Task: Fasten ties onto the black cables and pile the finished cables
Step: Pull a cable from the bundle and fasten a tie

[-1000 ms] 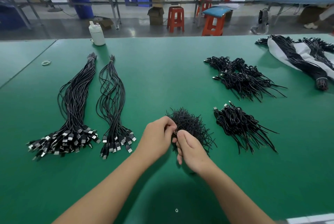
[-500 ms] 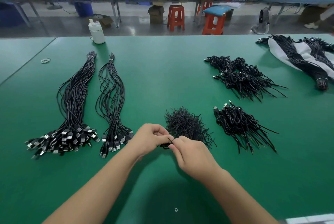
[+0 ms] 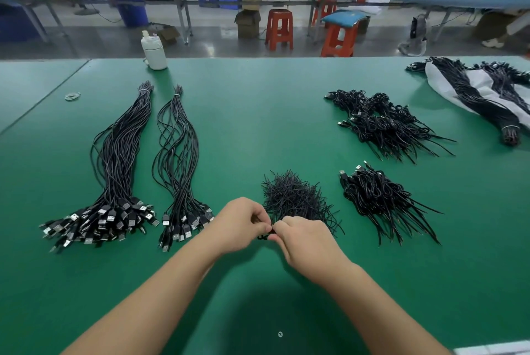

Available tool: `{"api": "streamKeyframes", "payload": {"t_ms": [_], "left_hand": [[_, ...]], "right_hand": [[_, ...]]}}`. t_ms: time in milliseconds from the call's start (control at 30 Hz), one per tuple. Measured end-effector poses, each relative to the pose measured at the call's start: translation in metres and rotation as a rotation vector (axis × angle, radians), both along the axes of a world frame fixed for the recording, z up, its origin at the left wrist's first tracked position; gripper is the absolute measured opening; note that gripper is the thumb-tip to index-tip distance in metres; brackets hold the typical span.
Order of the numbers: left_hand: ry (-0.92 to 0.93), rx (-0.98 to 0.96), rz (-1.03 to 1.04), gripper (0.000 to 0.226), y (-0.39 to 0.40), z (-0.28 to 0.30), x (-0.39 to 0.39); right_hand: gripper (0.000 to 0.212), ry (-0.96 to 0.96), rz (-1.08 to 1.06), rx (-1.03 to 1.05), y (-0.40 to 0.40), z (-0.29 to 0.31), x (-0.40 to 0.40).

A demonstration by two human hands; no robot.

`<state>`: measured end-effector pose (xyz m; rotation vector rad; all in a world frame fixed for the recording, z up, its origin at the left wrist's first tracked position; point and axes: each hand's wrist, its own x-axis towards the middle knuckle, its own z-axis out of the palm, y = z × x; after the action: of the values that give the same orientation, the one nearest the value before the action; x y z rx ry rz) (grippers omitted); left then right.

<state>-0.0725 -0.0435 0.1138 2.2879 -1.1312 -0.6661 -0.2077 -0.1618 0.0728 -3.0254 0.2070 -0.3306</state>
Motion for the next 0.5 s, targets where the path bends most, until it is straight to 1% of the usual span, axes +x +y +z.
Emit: {"api": "streamKeyframes", "payload": {"t_ms": [33,100,167,200,267,300,400,433,500], "left_hand": [[-0.066,0.014,-0.023,0.006,0.000,0.000,-0.002],[-0.176,0.037,-0.075,0.007,-0.001,0.000,-0.005],[-0.202,0.043,-0.086,0.007,0.000,-0.001,-0.004],[-0.176,0.037,-0.066,0.008,0.000,-0.001,-0.003],[-0.041,-0.015,0.011,0.011,0.002,-0.001,0.002],[0.067,-0.065,0.058,0.012,0.003,-0.002,0.004],[0.436,-0.242,0.182,0.009,0.004,0.000,0.004],[0.512,-0.280,0.192,0.008,0.005,0.001,0.003],[0.591,-0.323,0.177,0.007,0.005,0.002,0.002]], "right_hand": [[0.035,0.028,-0.006,-0.006,-0.001,0.000,0.001],[0.037,0.023,0.021,-0.024,-0.004,0.004,0.003],[0.031,-0.083,0.033,-0.113,-0.008,0.008,0.002],[0.028,-0.163,0.008,-0.131,-0.010,0.010,0.001],[0.023,-0.319,-0.022,-0.094,-0.011,0.012,0.001],[0.022,-0.368,-0.008,-0.071,-0.011,0.011,0.001],[0.031,-0.389,0.034,0.041,-0.011,0.009,-0.001],[0.034,-0.387,0.026,0.101,-0.010,0.009,-0.002],[0.035,-0.416,0.010,0.201,-0.010,0.010,-0.003]]}}
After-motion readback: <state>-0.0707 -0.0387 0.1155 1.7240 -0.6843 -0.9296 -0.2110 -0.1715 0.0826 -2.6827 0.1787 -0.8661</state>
